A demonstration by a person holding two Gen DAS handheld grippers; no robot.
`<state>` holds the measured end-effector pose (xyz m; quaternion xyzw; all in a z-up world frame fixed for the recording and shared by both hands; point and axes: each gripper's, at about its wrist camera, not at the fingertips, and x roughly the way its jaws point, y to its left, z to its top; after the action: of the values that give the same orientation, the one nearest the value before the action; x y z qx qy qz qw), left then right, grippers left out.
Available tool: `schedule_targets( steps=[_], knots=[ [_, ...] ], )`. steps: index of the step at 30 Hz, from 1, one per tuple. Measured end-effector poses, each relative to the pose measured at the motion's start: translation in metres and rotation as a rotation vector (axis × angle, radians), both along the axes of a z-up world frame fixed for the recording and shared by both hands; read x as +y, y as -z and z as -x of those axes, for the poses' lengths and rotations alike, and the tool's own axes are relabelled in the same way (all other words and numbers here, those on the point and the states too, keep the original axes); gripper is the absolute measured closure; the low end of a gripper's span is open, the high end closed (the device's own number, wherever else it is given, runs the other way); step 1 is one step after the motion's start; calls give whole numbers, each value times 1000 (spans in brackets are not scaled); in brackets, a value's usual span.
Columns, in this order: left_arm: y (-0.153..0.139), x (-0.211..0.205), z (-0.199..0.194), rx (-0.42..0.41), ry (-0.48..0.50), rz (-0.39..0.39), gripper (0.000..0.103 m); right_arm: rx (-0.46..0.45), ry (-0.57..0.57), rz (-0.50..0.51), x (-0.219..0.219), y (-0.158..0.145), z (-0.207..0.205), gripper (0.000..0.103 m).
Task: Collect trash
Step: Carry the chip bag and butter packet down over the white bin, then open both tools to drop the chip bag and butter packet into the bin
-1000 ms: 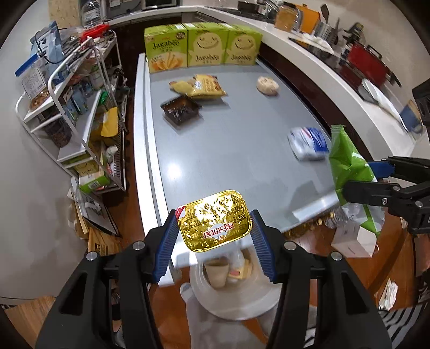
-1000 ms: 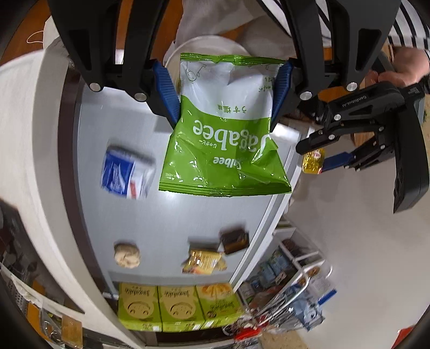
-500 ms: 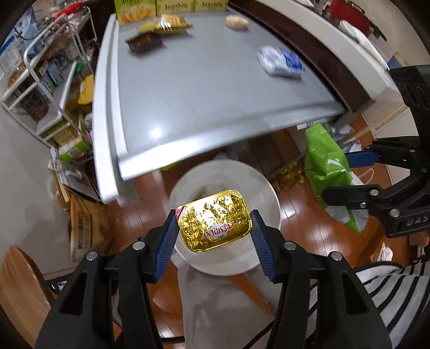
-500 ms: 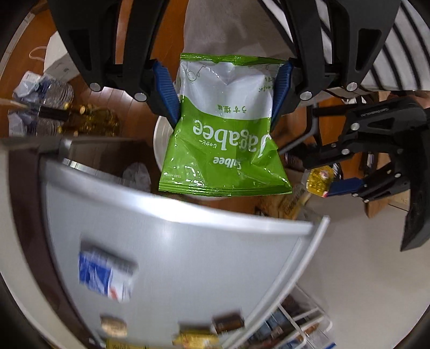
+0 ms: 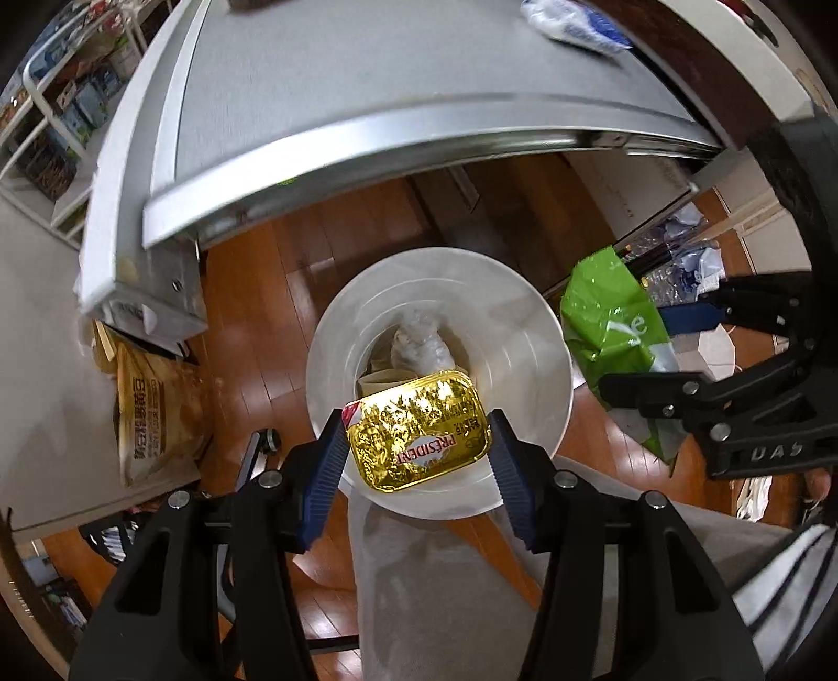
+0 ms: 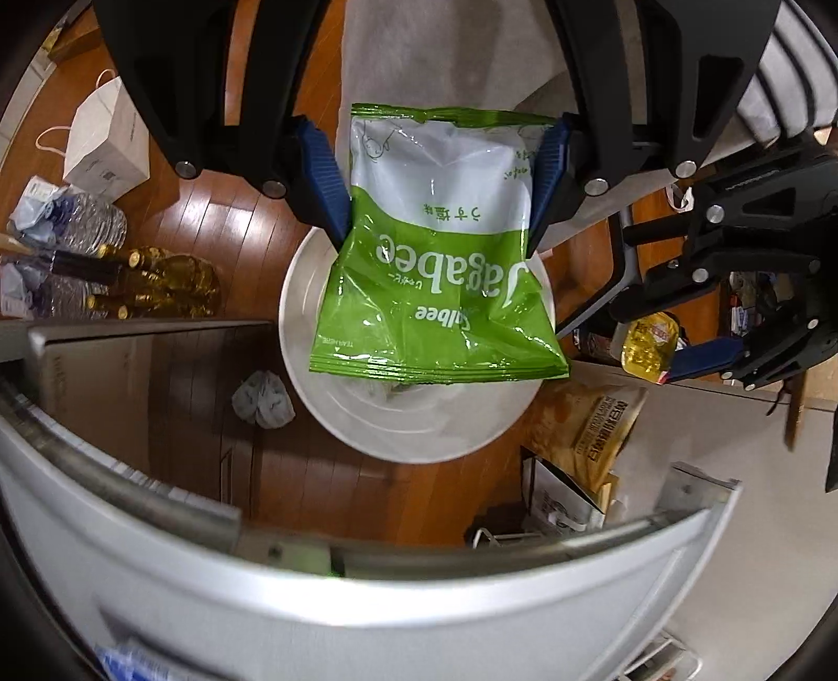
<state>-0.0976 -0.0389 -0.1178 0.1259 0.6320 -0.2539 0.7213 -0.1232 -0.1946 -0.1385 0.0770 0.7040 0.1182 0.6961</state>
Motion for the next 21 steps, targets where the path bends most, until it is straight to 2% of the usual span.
schedule_targets(
  steps=[6, 14, 21],
  knots=[
    [18, -1, -2, 15, -10, -21, 49, 41, 99, -15, -4, 27, -7, 43],
    [44, -4, -5, 31, 1, -70, 49, 64, 125, 20, -5, 47, -13, 43],
    [52, -10, -5, 34, 3, -84, 49, 71, 127, 21, -6, 50, -15, 43]
  ],
)
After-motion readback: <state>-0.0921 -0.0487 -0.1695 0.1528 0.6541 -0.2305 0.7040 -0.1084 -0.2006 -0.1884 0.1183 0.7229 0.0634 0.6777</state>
